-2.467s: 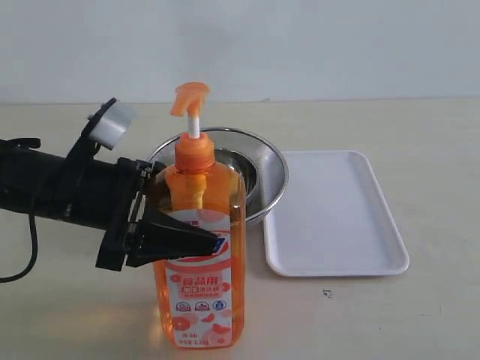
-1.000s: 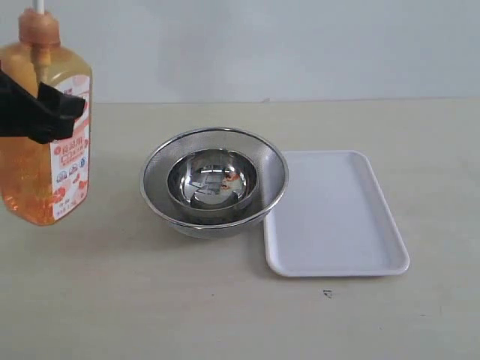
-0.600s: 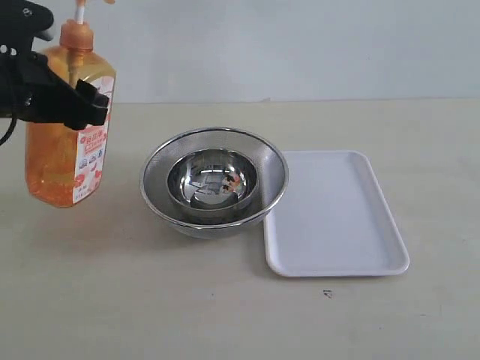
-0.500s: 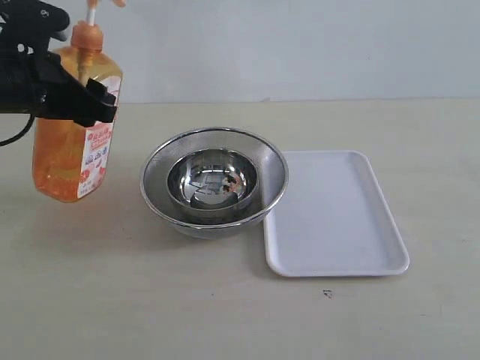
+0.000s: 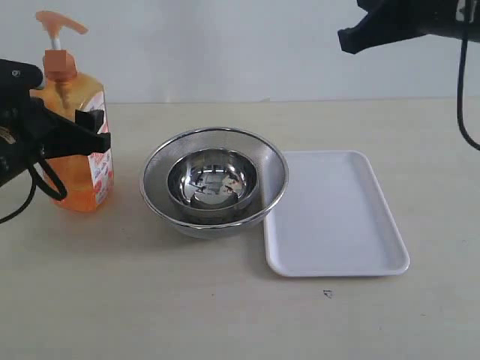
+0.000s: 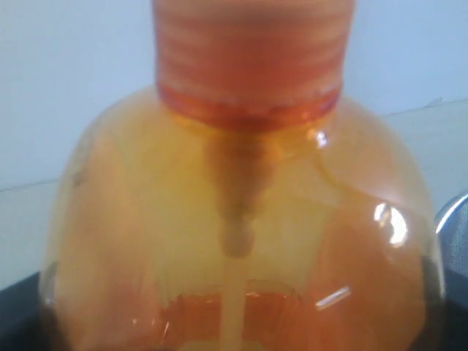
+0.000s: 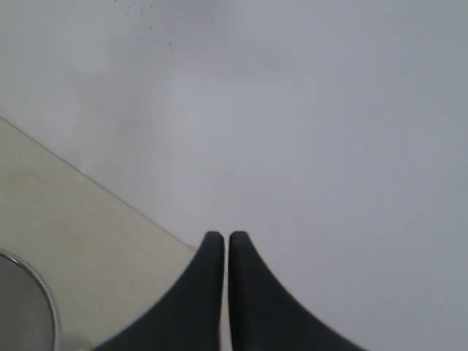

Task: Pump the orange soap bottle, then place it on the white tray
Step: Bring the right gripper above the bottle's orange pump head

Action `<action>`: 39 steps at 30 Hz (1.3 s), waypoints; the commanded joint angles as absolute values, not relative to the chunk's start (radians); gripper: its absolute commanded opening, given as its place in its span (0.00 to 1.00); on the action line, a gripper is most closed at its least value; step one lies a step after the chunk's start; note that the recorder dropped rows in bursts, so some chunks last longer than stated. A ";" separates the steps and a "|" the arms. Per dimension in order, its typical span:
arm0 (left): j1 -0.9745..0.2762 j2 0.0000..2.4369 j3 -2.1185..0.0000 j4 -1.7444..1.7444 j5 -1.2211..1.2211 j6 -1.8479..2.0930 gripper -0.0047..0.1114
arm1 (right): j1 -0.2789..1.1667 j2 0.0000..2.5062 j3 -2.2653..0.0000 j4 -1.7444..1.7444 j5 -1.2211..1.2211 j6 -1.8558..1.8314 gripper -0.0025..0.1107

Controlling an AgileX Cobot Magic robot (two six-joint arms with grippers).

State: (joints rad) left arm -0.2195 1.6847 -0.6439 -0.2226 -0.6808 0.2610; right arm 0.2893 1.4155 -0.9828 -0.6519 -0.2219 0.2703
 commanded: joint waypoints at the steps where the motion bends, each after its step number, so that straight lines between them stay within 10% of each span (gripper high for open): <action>1: -0.222 1.688 -0.638 -0.186 -0.823 0.276 0.08 | 0.291 1.469 -1.063 -1.055 -0.370 0.629 0.02; 14: -0.347 1.733 -0.640 -0.365 -0.871 0.479 0.08 | 0.313 1.617 -1.344 -1.603 -0.766 1.301 0.02; 39: -0.443 1.756 -0.640 -0.511 -0.876 0.525 0.08 | 0.648 1.807 -1.509 -1.744 -0.596 1.456 0.02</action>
